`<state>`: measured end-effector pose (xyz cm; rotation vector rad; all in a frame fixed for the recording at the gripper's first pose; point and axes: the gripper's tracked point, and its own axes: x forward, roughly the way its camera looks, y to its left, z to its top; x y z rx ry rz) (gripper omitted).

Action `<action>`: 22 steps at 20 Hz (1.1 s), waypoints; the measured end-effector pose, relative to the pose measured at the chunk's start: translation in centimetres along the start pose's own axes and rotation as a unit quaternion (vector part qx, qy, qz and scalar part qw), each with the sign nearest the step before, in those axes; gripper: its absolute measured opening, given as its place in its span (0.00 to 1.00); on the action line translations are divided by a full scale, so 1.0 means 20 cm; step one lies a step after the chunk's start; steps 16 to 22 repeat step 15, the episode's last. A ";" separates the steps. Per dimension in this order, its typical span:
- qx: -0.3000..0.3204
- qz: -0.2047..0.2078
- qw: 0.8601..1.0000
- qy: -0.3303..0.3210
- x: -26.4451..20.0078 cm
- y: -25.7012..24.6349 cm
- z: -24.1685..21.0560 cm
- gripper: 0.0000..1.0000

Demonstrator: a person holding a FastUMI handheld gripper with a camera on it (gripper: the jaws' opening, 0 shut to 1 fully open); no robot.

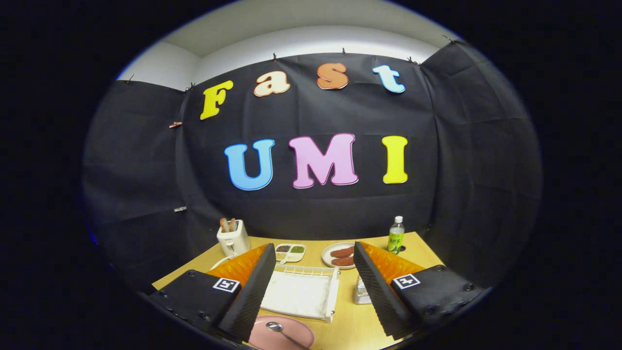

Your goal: Take the plate from the dish rack, then take the spoon from the basket and place it into the plate.

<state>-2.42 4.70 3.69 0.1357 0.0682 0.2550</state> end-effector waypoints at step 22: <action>-0.037 0.001 0.999 0.013 0.00 -0.45 -0.06 0.98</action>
